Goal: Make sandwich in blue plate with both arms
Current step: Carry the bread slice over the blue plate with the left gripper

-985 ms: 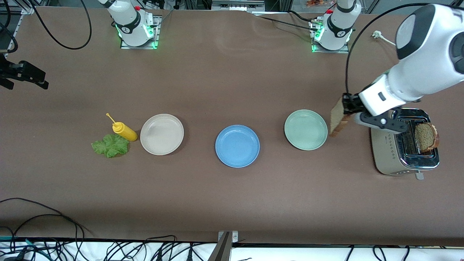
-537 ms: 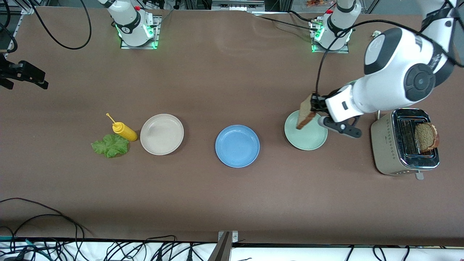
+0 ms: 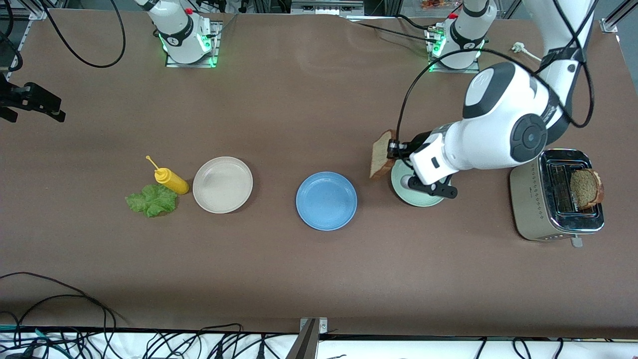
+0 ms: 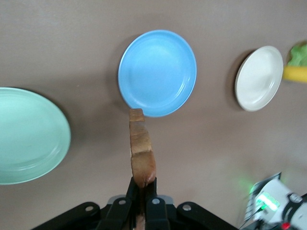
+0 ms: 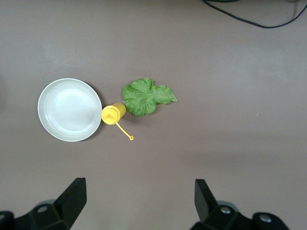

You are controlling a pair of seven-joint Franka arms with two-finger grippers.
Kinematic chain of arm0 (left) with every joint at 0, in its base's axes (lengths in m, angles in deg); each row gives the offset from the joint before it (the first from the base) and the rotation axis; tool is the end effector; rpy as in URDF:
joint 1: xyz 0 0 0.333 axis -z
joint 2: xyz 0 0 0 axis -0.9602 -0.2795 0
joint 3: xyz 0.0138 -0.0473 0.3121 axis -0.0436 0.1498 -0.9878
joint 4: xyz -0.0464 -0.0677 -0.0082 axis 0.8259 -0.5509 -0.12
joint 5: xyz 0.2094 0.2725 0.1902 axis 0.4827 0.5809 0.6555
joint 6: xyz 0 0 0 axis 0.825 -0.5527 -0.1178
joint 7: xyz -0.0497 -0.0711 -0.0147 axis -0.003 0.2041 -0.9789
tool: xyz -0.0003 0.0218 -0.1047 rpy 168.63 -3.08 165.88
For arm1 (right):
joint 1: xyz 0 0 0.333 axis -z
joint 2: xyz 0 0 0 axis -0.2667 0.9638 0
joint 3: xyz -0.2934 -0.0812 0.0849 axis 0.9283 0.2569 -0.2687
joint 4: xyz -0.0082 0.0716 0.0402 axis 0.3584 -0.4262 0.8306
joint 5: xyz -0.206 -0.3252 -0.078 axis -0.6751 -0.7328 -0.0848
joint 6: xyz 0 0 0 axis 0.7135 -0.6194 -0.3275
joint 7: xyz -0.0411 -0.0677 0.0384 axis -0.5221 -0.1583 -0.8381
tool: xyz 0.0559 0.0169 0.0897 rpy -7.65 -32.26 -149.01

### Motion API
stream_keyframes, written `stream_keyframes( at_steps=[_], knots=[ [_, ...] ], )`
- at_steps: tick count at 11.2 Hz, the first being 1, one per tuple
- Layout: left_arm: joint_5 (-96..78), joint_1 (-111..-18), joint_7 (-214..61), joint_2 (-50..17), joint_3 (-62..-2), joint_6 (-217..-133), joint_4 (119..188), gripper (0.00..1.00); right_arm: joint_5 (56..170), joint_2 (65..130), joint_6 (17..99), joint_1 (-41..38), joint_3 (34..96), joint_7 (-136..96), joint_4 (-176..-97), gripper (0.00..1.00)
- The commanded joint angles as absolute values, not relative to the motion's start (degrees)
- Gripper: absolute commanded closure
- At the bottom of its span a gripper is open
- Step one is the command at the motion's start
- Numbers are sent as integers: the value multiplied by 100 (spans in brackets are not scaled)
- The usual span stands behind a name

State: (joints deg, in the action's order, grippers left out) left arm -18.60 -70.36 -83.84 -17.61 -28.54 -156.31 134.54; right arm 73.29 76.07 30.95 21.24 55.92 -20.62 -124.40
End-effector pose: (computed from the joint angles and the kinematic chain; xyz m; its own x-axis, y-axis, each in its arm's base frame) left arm 0.6179 -0.2735 0.4561 0.9577 -0.1550 -0.2426 -0.0411 -0.9077 0.4175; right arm 0.5604 -0.0258 0.6323 0.9993 0.0380 -0.0055 0.0382 -0.9985 0.0391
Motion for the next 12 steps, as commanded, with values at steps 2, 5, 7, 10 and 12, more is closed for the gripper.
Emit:
stream_keyframes(
  at_steps=[2,5,7,10,12],
  knots=[
    [-1996,-7008,-9488,-2616,-2226,-16389,12863,100,7328,7582,2993,2118,5606,-2068,-12339,0],
    [-1960,-6877,-9745,-2960,-2084,-17014,12863,100,7328,7582,2993,2118,5606,-2068,-12339,0],
    [-1960,-6806,-9798,-3162,-2083,-17471,12854,100,7320,7582,2993,2127,5606,-2068,-12348,0],
    [-1960,-6710,-9798,-3566,-2075,-17989,12845,100,7320,7582,2993,2118,5615,-2068,-12339,0],
    [-1960,-6674,-9790,-3777,-2075,-18211,12775,100,7320,7591,3002,2118,5615,-2068,-12348,0]
  ],
)
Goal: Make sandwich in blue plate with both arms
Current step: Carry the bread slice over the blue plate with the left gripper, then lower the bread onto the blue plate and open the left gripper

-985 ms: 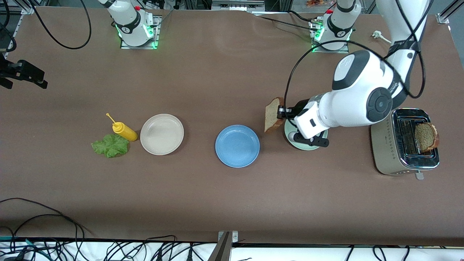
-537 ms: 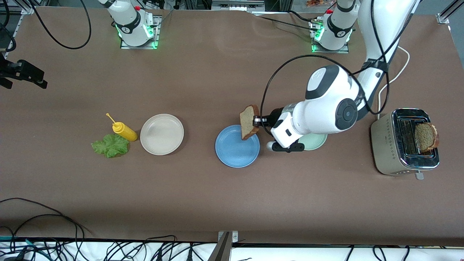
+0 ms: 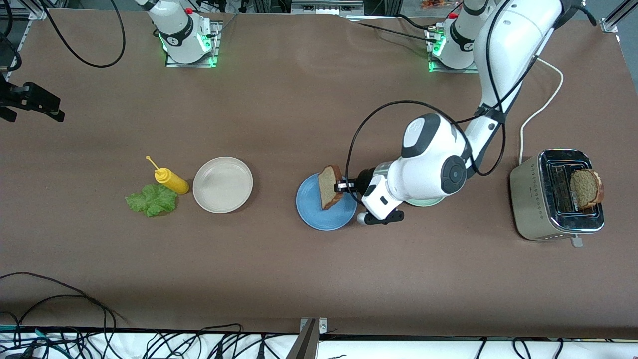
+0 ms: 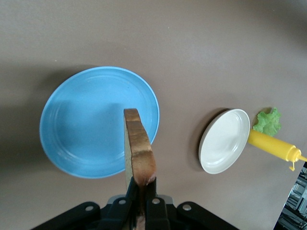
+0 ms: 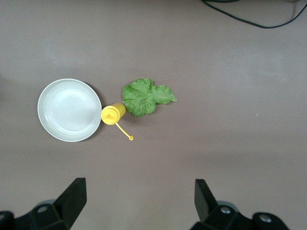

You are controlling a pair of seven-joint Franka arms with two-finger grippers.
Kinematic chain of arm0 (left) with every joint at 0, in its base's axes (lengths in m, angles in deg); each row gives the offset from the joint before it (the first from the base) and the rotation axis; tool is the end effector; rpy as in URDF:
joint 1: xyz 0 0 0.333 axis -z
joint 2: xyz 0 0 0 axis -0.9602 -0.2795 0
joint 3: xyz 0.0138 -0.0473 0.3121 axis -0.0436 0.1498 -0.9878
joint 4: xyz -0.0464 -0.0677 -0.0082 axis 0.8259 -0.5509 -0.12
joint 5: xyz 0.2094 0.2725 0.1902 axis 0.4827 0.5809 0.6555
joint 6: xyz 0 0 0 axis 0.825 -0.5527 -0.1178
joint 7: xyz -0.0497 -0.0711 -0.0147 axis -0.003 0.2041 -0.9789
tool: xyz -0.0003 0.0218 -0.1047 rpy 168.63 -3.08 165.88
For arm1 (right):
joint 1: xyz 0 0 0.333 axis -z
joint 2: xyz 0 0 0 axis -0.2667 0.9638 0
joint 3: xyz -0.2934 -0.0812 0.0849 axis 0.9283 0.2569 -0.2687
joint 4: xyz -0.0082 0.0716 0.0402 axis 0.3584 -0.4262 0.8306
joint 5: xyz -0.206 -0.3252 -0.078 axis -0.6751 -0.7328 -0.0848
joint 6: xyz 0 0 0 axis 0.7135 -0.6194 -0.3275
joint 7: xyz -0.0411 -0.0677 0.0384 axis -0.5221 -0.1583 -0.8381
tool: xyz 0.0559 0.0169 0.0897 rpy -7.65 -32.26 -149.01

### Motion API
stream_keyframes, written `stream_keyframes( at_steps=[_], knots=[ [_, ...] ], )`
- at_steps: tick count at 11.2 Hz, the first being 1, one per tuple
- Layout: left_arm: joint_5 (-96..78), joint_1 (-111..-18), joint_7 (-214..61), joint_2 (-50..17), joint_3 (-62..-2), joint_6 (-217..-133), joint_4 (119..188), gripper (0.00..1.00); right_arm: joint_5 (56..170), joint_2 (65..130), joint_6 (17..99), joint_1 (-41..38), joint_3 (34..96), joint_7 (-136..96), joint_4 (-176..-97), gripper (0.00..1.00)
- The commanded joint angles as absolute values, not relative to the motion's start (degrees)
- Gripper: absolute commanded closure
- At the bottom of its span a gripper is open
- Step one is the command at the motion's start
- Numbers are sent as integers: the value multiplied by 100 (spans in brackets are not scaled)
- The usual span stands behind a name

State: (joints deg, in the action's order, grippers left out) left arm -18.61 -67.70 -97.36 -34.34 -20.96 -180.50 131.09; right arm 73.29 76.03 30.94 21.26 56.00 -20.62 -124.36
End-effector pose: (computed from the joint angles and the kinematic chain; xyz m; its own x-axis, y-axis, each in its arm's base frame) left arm 0.6503 -0.3644 0.3397 0.9631 0.0857 -0.2550 0.2139 -0.8188 0.5328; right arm 0.5601 -0.0267 0.6330 0.9993 0.0363 -0.0043 0.0364 -0.9986 0.0393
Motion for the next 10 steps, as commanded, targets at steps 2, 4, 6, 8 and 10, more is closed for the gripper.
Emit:
stream_keyframes(
  at_steps=[2,4,6,8,10],
  knots=[
    [-1969,-6674,-9772,-3883,-2083,-18342,12766,100,7320,7608,3002,2127,5615,-2068,-12348,0],
    [-1960,-6639,-9772,-4050,-2083,-18527,12766,100,7320,7609,3002,2127,5615,-2076,-12348,0],
    [-1952,-6639,-9746,-4138,-2092,-18571,12775,100,7311,7626,3010,2127,5615,-2076,-12348,0],
    [-1960,-6630,-9754,-4200,-2083,-18606,12775,100,7311,7635,3028,2153,5624,-2094,-12348,0],
    [-1969,-6612,-9755,-4209,-2083,-18686,12775,100,7311,7635,3037,2180,5632,-2103,-12348,0]
  ],
)
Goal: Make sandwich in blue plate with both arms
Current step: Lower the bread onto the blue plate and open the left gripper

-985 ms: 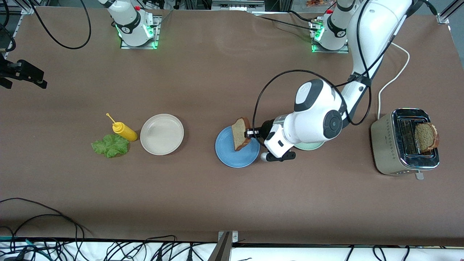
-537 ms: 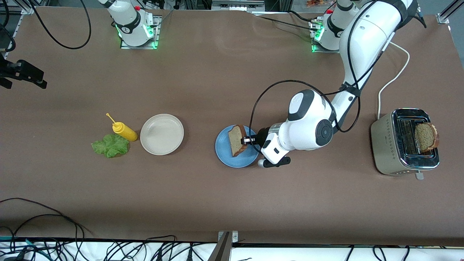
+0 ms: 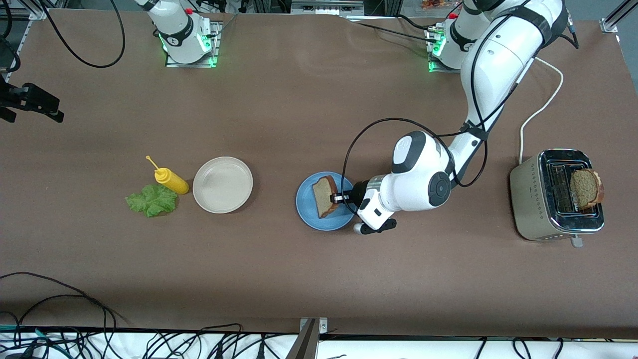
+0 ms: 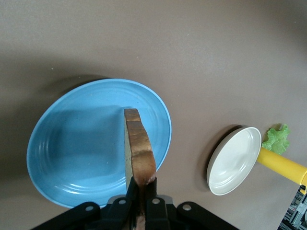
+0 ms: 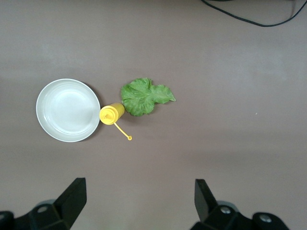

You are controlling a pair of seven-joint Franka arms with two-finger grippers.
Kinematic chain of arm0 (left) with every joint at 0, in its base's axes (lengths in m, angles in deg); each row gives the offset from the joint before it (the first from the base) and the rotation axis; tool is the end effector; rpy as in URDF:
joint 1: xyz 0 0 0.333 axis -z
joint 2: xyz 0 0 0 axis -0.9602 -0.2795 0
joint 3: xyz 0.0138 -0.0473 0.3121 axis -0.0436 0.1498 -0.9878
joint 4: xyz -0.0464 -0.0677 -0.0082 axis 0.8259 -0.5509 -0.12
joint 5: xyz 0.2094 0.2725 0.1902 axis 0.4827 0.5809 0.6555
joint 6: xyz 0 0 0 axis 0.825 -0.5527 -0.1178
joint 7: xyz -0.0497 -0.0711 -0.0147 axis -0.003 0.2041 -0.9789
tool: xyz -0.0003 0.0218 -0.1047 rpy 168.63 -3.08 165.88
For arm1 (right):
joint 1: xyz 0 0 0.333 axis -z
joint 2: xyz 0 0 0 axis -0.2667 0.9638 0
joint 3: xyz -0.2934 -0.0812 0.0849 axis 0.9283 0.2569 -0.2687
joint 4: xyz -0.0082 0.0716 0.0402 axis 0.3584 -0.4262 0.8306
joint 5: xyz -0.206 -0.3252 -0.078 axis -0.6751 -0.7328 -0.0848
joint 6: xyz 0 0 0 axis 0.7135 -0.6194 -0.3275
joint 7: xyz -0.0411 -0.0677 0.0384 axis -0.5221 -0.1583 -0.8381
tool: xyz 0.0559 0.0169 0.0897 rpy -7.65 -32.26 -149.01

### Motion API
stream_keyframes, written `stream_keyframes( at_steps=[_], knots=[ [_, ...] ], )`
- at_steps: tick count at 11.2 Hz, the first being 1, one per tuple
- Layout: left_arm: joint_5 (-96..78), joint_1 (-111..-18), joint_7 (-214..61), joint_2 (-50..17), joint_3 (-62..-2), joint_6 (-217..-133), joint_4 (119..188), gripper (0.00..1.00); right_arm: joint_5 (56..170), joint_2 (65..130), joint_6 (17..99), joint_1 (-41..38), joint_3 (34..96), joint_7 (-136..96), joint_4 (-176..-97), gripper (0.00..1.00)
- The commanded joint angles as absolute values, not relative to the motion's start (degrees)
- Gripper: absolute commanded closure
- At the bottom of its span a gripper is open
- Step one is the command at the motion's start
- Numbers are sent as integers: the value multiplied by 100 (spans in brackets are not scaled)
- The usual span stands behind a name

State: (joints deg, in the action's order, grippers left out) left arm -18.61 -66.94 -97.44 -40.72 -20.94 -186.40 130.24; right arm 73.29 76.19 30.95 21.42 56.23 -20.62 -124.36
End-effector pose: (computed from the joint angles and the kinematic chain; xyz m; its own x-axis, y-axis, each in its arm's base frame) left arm 0.6585 -0.3699 0.2767 0.9518 0.1335 -0.2761 0.2689 -0.7963 0.5418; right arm 0.5608 -0.0306 0.6315 0.9995 0.0295 -0.0069 0.0297 -0.9988 0.0390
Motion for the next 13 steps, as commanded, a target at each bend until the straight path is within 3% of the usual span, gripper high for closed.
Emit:
stream_keyframes(
  at_steps=[1,3,4,5,6,7,8,13],
  knots=[
    [-1960,-6612,-9737,-4244,-2083,-18686,12775,100,7311,7635,3028,2180,5632,-2112,-12348,0],
    [-1960,-6621,-9719,-4253,-2092,-18686,12775,99,7311,7678,3010,2180,5632,-2120,-12348,0],
    [-1960,-6621,-9719,-4253,-2092,-18686,12775,83,7311,7679,3002,2171,5624,-2120,-12356,0],
    [-1917,-6630,-9711,-4253,-2110,-18686,12792,49,7302,7679,3002,2145,5615,-2120,-12365,0],
    [-1829,-6621,-9711,-4253,-2119,-18686,12792,44,7311,7705,2993,2153,5624,-2120,-12365,0],
    [-1620,-6630,-9711,-4244,-2127,-18686,12810,10,7311,7714,3001,2162,5624,-2103,-12365,0],
    [-1243,-6639,-9754,-4235,-2119,-18686,12810,0,7285,7740,2993,2136,5624,-2094,-12409,0],
    [-915,-6840,-9798,-3771,-2145,-18337,12950,0,7249,7863,3019,2171,5624,-2094,-12444,0]
  ],
)
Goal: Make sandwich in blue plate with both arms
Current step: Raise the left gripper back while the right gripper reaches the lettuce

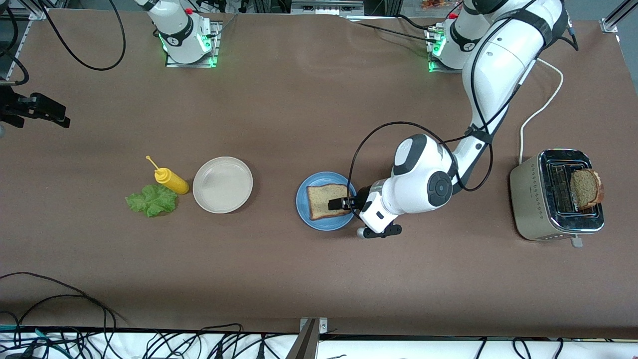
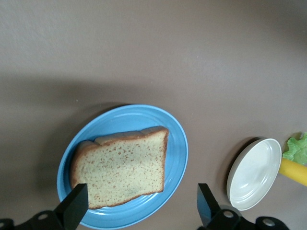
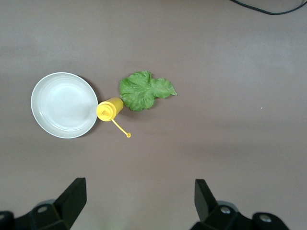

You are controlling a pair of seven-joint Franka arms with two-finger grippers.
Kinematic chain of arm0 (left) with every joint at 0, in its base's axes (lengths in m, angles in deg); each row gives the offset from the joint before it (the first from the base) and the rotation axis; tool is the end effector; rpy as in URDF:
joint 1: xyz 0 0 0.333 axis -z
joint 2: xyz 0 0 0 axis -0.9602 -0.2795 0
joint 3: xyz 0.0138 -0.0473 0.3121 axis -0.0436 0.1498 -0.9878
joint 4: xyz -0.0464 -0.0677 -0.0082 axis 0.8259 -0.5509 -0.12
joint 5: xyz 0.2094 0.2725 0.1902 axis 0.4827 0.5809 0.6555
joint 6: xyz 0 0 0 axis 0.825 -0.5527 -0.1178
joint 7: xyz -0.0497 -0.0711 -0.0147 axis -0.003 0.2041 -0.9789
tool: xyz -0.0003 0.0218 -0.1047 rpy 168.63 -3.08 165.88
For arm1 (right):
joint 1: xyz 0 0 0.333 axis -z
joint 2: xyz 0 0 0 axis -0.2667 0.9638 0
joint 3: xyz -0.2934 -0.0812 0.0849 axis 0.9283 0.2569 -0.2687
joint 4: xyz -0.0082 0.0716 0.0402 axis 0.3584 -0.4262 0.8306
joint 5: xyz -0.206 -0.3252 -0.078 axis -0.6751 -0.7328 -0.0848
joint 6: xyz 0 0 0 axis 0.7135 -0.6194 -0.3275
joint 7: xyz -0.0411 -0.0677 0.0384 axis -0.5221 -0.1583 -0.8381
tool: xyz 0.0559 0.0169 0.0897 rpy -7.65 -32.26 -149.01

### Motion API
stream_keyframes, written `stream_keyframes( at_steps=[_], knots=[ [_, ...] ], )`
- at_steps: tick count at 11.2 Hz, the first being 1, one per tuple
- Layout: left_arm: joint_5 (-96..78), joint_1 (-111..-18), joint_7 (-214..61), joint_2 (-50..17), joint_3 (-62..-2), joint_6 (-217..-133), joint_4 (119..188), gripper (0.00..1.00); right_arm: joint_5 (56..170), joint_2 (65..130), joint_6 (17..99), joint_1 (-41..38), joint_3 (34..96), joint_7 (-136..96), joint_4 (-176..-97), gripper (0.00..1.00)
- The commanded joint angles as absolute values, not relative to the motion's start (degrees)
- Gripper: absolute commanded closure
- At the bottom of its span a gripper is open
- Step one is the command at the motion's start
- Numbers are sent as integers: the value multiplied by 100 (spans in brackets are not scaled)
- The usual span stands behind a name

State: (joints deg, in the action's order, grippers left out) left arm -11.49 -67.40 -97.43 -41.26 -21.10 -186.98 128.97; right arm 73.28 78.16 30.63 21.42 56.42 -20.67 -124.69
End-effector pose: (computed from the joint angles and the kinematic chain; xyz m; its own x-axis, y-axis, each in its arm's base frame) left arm 0.6698 -0.3588 0.2779 0.9761 0.1162 -0.1834 0.1943 -0.8443 0.4994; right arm 0.5697 -0.0334 0.6088 0.9983 0.0252 -0.0523 0.0270 -0.9991 0.0340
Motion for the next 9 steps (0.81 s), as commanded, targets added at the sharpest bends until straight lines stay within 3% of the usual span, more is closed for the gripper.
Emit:
stream_keyframes(
  at_steps=[1,7,9],
  knots=[
    [-819,-6884,-9798,-3569,-2162,-18082,12951,0,7258,7898,3037,2180,5624,-2094,-12444,0],
    [35,-6982,-9772,-2058,-2671,-16017,12942,0,7258,8153,3239,2285,5641,-2094,-12541,0],
    [26,-6982,-9763,-1662,-2961,-15472,12890,0,7293,8233,3693,2320,5650,-2103,-12837,0]
  ],
)
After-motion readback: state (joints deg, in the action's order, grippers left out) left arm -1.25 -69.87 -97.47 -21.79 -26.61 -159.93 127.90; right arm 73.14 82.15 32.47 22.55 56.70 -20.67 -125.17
